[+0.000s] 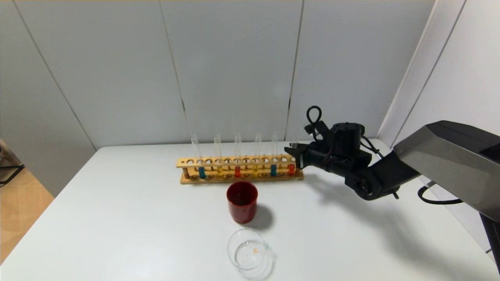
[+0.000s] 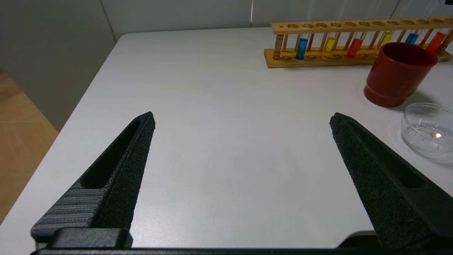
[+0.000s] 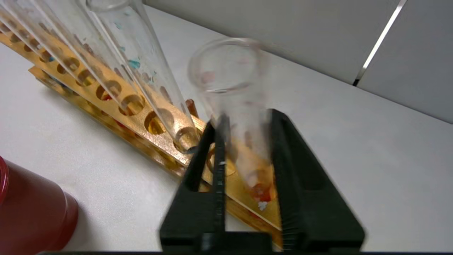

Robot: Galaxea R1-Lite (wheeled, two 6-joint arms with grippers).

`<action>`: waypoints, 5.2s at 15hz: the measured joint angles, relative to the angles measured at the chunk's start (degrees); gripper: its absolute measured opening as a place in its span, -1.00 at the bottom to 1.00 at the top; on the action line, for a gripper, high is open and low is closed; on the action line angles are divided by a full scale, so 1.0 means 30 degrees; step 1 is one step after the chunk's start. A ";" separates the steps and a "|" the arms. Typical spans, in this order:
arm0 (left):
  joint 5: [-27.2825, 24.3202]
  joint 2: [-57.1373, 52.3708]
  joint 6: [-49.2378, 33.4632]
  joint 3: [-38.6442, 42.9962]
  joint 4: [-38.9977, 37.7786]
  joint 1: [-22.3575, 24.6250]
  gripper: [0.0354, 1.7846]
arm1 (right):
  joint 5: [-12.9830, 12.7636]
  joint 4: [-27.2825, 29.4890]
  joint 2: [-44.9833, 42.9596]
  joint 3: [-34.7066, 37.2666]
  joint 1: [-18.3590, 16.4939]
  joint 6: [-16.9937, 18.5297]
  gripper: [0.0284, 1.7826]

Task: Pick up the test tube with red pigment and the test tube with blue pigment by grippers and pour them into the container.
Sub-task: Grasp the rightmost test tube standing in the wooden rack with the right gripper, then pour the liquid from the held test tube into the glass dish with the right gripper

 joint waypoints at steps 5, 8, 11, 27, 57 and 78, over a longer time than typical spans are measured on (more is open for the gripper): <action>-0.0008 0.0000 0.0008 0.0000 -0.0008 0.0000 0.96 | -0.0008 0.0037 -0.0037 -0.0028 0.0028 0.0102 -0.64; -0.0008 0.0000 0.0000 0.0000 0.0000 0.0000 0.96 | 0.0118 0.0049 -0.0447 -0.0268 -0.0102 0.0187 -0.64; 0.0000 0.0000 0.0008 0.0000 0.0000 0.0000 0.96 | 0.0211 0.0358 -0.1577 -0.1178 -0.0358 0.0223 -0.64; -0.0008 0.0000 0.0008 0.0000 0.0000 0.0000 0.96 | 0.0211 0.6591 -1.3572 0.5705 -0.0731 -0.2653 -0.64; -0.0008 0.0000 0.0008 0.0000 -0.0008 0.0000 0.96 | -0.9350 1.0760 -0.8212 0.7229 0.9915 -1.8318 -0.64; -0.0008 0.0000 0.0008 0.0000 -0.0008 0.0000 0.96 | -1.2894 1.5641 -0.6368 0.2865 1.0651 -2.2695 -0.64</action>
